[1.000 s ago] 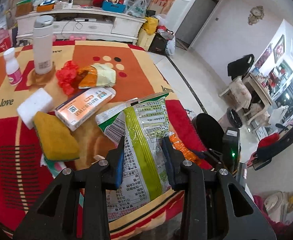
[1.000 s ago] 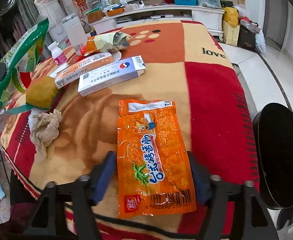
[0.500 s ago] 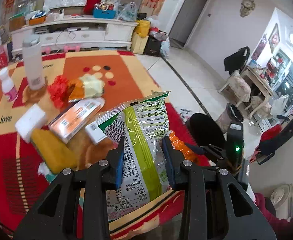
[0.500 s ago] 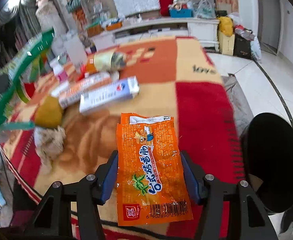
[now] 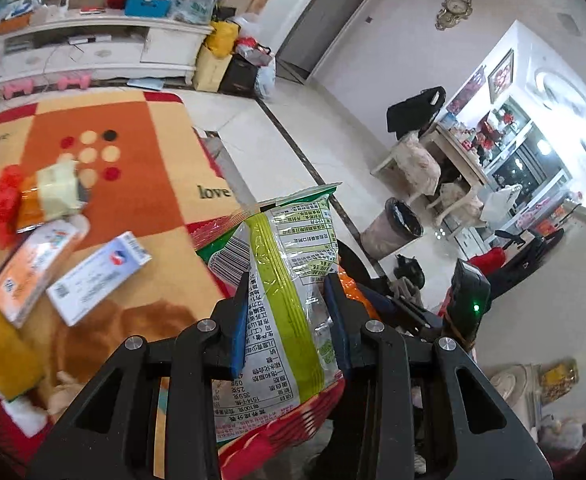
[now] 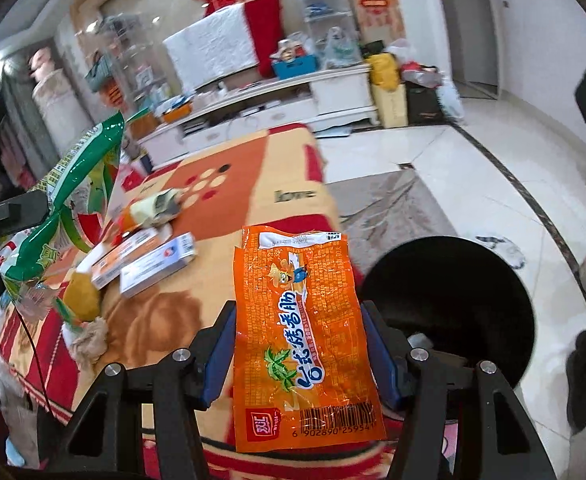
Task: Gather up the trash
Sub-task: 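Carry both snack bags to the black bin and open the right tool over it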
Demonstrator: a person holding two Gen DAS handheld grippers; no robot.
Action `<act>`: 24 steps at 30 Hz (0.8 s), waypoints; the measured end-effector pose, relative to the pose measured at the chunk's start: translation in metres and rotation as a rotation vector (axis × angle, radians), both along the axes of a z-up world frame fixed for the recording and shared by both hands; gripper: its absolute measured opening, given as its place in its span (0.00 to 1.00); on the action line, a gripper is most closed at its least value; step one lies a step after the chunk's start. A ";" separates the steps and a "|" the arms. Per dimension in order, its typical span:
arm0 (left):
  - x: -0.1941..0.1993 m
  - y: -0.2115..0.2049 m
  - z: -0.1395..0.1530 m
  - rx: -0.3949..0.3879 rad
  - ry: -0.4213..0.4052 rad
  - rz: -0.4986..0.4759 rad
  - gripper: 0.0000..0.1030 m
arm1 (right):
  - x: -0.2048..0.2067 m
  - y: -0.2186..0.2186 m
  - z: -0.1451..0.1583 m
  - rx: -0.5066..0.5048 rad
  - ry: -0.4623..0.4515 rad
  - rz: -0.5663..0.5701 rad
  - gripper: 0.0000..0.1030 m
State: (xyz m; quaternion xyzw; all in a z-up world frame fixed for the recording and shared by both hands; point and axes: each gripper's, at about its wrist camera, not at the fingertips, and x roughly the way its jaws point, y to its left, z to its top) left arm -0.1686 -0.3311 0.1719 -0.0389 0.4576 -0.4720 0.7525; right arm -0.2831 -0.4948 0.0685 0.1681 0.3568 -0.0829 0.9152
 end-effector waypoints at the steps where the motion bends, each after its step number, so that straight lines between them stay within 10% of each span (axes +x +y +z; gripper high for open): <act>1: -0.001 -0.010 -0.001 0.009 -0.004 -0.006 0.31 | -0.004 -0.006 -0.001 0.001 0.001 -0.016 0.56; 24: -0.021 -0.125 -0.043 0.111 -0.015 -0.115 0.31 | -0.049 -0.092 -0.029 0.065 0.054 -0.216 0.56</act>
